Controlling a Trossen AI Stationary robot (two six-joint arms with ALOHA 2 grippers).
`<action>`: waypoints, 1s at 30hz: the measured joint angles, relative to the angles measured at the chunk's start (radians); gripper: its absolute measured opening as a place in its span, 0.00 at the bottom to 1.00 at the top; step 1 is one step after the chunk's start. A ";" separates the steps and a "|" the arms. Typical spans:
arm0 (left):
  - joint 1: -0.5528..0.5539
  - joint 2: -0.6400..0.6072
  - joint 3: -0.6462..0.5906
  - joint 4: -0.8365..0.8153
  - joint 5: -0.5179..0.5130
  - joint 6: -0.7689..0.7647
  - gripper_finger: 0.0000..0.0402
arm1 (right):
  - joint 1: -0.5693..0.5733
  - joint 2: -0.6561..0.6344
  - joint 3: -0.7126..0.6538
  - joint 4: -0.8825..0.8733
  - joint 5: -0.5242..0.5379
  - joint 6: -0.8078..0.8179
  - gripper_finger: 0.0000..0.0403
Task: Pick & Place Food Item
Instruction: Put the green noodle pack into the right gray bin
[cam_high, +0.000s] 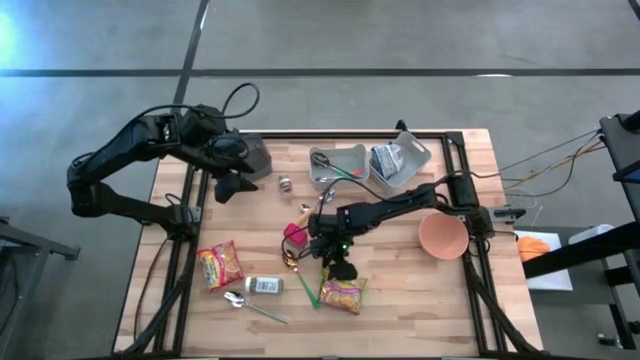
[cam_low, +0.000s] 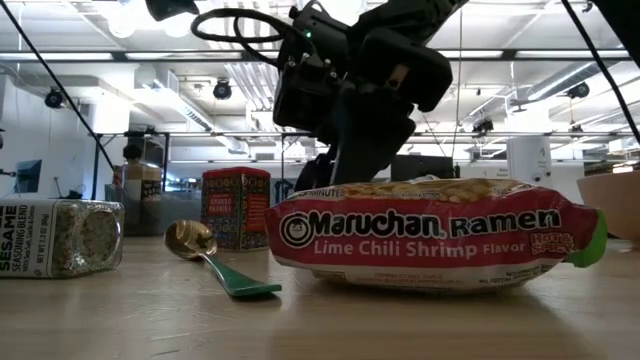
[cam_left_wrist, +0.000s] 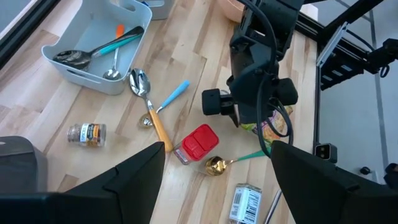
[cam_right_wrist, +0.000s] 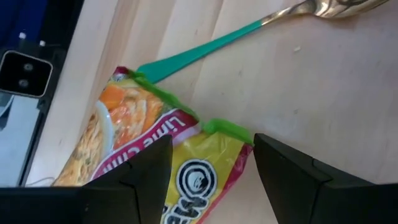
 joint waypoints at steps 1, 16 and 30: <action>0.000 0.000 0.000 0.000 0.000 0.000 0.74 | 0.000 0.000 -0.004 0.008 0.000 0.008 0.55; 0.000 0.000 0.000 -0.008 0.000 -0.002 0.74 | 0.004 0.021 -0.021 0.084 0.004 0.103 0.48; 0.000 -0.001 0.000 -0.030 0.000 -0.003 0.74 | 0.001 0.030 -0.027 0.066 0.030 0.117 0.07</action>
